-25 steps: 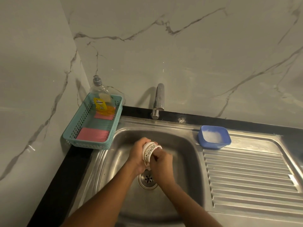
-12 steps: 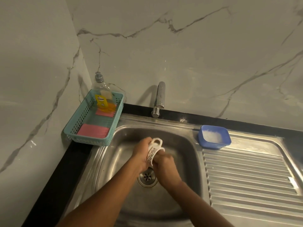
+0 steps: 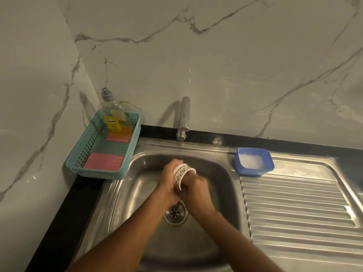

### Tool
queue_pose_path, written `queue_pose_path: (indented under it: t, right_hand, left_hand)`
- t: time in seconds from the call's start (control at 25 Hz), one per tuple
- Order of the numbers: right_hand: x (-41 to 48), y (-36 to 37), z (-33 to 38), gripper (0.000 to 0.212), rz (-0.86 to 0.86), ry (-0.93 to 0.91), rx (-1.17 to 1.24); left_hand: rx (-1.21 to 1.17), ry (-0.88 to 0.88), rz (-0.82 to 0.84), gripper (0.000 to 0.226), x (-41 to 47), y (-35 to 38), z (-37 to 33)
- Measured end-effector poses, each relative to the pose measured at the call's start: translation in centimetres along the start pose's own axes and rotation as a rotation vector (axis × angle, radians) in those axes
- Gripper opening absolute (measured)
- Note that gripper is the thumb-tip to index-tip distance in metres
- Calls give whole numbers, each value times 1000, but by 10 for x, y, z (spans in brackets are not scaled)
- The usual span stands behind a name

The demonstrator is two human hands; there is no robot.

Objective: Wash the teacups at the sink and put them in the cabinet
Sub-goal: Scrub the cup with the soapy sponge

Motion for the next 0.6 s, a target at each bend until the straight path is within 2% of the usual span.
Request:
queue_pose_path:
  t: [0.04,0.08,0.12,0.16,0.2,0.28,0.36,0.44,0.52,0.6]
  right_hand:
    - [0,18,10,20,204,-191,-280]
    - [-4,30,7,22,394,-275,-470]
    - [-4,31,1,21,469,-298,-554]
    - [-1,21,-2,18,426,-296,-544]
    - [0,-2,-2,15,305,-232,-437]
    - [2,-48,-21,17,59,22,-200]
    - [-2,-77,-43,18,-81,208,-75]
    - [-1,-79,-24,20,-82,144,-149]
    - [-7,-54,23,20,17,-81,-221]
    - [-22,-15,44,29,59,-251,-326]
  left_hand:
    - [-7,-35,-53,22,2,-10,7]
    - [-23,-52,-80,19,5,-21,13]
    - [-49,-51,-81,17,6,-29,16]
    - [-88,-53,-65,16,4,-33,15]
    - [-108,-57,-65,18,0,-38,12]
    - [-86,-44,-108,31,-4,-54,0]
    - [-7,12,-135,39,-7,-64,-13]
    - [115,100,-160,49,-6,-64,-21]
    - [339,219,-223,66,-8,-57,-26]
    - [455,336,-265,81,-12,-45,-28]
Point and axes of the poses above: each hand's wrist, its own x-axis towards the middle knuckle, its own y-axis out of the palm, z = x × y, the point moved 10 cm from there along x, towards the middle knuckle, and after that the axes turned 9 degrees about -x, right-handed, at the moved point
